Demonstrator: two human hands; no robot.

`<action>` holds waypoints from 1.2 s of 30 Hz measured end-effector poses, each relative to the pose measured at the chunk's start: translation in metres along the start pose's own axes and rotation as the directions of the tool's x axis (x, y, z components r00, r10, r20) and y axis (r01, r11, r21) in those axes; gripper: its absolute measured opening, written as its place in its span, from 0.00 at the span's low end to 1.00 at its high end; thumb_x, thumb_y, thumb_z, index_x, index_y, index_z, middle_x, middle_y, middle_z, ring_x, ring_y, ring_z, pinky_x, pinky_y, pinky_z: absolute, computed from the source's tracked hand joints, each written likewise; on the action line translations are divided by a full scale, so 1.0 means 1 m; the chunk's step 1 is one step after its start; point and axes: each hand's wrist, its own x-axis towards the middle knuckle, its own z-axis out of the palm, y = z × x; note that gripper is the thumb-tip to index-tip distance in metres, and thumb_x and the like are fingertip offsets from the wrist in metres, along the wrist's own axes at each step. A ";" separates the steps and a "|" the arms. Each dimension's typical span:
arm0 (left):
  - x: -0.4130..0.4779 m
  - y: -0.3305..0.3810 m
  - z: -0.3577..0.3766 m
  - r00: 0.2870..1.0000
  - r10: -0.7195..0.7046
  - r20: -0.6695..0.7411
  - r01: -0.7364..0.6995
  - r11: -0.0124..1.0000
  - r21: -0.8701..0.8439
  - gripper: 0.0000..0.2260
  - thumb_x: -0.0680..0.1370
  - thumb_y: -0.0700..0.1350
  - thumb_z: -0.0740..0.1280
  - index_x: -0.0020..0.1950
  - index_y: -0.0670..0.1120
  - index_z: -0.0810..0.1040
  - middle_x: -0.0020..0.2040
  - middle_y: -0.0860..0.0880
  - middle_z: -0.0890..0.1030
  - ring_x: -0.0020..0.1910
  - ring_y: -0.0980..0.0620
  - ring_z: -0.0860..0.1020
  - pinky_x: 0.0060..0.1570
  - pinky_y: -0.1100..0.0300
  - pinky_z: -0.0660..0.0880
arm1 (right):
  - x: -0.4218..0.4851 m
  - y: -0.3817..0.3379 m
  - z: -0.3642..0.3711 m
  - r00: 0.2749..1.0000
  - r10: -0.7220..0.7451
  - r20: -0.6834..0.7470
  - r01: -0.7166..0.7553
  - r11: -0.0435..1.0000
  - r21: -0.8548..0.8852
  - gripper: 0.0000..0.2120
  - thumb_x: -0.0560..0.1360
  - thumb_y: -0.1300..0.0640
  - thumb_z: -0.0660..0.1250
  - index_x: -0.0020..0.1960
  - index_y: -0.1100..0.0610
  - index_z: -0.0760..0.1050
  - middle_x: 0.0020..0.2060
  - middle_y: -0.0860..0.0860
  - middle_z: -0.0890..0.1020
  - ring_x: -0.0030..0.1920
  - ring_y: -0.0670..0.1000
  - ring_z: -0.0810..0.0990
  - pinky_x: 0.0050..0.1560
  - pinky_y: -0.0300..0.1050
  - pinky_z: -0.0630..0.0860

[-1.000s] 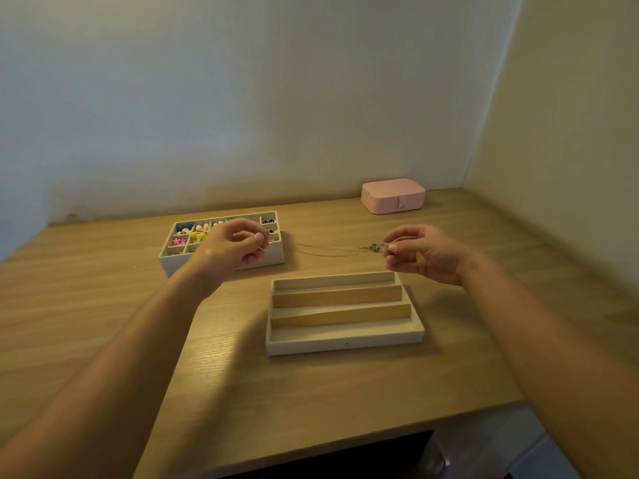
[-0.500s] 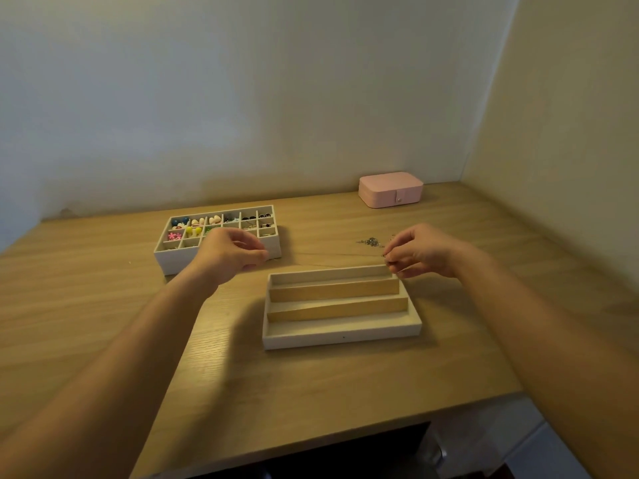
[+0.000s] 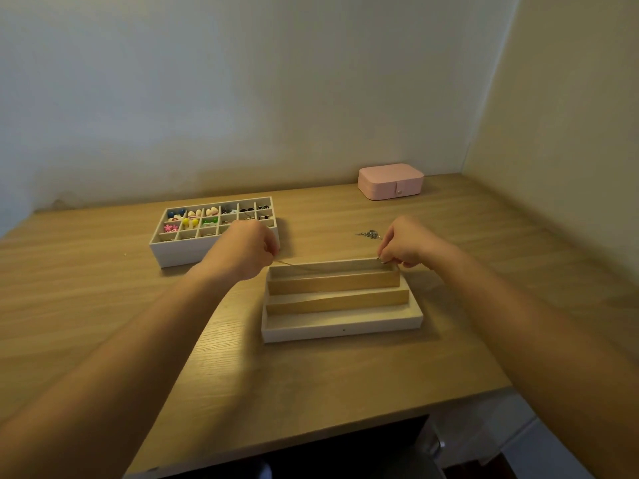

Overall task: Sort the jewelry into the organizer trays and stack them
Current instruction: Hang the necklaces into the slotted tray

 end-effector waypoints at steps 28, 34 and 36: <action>0.004 0.015 0.016 0.981 0.170 0.092 -0.185 0.961 0.205 0.09 0.75 0.37 0.73 0.44 0.52 0.83 0.44 0.51 0.81 0.44 0.50 0.80 0.47 0.54 0.82 | -0.014 -0.009 0.022 0.972 -0.131 -0.198 0.057 0.938 -0.342 0.08 0.72 0.67 0.68 0.43 0.55 0.78 0.39 0.53 0.78 0.42 0.57 0.79 0.42 0.47 0.77; 0.004 0.006 0.012 0.979 0.172 0.106 -0.184 0.976 0.120 0.07 0.74 0.38 0.74 0.45 0.51 0.84 0.41 0.55 0.80 0.42 0.54 0.80 0.46 0.54 0.82 | -0.015 -0.007 0.001 0.989 -0.106 -0.100 0.099 0.993 -0.070 0.06 0.70 0.66 0.73 0.40 0.55 0.84 0.36 0.49 0.84 0.41 0.47 0.82 0.45 0.46 0.81; 0.005 0.002 0.012 0.980 0.171 0.106 -0.177 0.983 0.053 0.06 0.74 0.37 0.74 0.45 0.48 0.84 0.41 0.54 0.81 0.42 0.55 0.80 0.46 0.56 0.82 | -0.019 -0.005 -0.002 0.992 -0.102 -0.069 0.100 0.995 -0.032 0.07 0.72 0.66 0.71 0.42 0.56 0.84 0.35 0.48 0.85 0.39 0.45 0.82 0.40 0.44 0.78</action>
